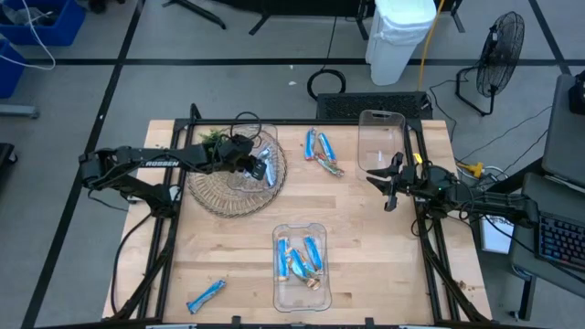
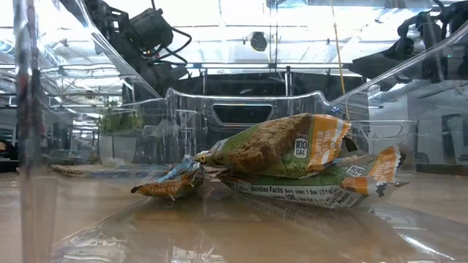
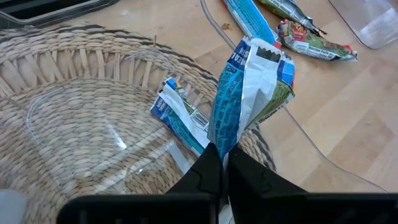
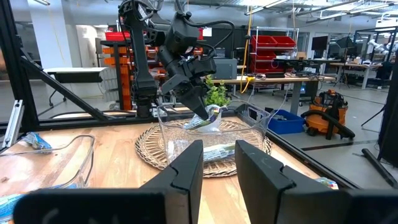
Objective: Pick and place Granola Bars by type
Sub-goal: Put the blue granola bar into the top left transparent bin
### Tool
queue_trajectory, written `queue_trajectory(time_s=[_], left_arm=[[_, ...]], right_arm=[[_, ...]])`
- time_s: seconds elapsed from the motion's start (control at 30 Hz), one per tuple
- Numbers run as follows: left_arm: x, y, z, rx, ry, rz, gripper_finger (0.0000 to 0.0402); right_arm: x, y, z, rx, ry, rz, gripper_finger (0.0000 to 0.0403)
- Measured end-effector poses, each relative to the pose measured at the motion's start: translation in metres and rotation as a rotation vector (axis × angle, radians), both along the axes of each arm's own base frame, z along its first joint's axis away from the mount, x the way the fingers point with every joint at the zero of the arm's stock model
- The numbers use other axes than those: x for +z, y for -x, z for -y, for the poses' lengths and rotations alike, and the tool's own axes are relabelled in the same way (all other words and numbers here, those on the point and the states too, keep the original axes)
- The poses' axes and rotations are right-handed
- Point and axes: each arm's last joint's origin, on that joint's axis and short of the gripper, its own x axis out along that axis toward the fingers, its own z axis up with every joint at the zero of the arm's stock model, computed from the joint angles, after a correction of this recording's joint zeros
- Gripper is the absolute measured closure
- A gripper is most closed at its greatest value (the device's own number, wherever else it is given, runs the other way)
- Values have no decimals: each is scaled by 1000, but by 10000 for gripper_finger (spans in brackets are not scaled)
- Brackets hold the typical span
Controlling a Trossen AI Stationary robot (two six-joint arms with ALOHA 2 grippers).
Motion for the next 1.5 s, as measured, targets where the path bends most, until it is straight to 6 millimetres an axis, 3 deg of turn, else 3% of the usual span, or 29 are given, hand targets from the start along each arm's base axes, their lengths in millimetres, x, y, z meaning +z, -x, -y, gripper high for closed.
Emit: queue_trajectory(time_s=[0.5,0.87,1.07,1.33,1.5], left_arm=[[0,-1,1,-43,40,13,389],[0,-1,3,-77,65,23,253],[2,-2,3,-153,27,10,217],[32,-7,6,-254,33,93,211],[58,-4,23,-335,28,154,210]], right_arm=[[0,0,0,0,0,0,318],[0,0,0,0,0,1,318],[0,0,0,0,0,1,318],[0,0,0,0,0,1,318],[0,0,0,0,0,0,318]])
